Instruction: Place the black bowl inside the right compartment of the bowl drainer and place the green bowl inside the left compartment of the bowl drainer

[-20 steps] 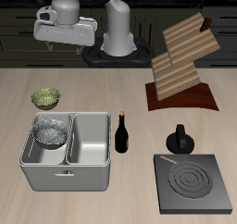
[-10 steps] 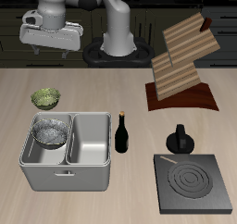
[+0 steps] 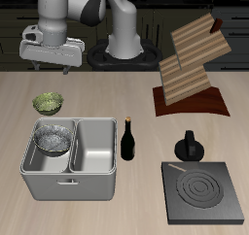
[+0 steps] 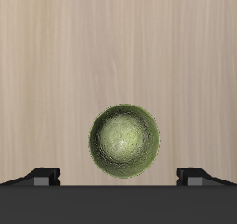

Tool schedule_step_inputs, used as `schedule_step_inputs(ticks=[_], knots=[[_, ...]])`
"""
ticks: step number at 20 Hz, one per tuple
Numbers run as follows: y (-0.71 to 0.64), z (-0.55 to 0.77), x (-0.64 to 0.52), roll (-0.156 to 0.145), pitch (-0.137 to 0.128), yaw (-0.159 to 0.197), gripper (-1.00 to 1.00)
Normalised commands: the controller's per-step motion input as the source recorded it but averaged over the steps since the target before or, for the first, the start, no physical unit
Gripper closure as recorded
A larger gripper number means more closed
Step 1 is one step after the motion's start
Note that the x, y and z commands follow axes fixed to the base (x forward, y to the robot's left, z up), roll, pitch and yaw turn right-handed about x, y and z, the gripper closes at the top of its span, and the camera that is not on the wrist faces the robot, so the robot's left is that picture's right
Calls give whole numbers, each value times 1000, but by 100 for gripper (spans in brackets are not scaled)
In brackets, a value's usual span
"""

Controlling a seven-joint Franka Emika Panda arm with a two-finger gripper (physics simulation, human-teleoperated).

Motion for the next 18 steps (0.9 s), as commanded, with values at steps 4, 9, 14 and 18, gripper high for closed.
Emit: schedule_step_inputs(ticks=[4, 9, 14, 18], knots=[[167, -406, 163, 15, 49, -35, -100], [218, -430, 118, 17, 34, -10, -100], [101, -378, 89, 4, 48, -27, -100], [8, -378, -3, 3, 44, -33, -100]])
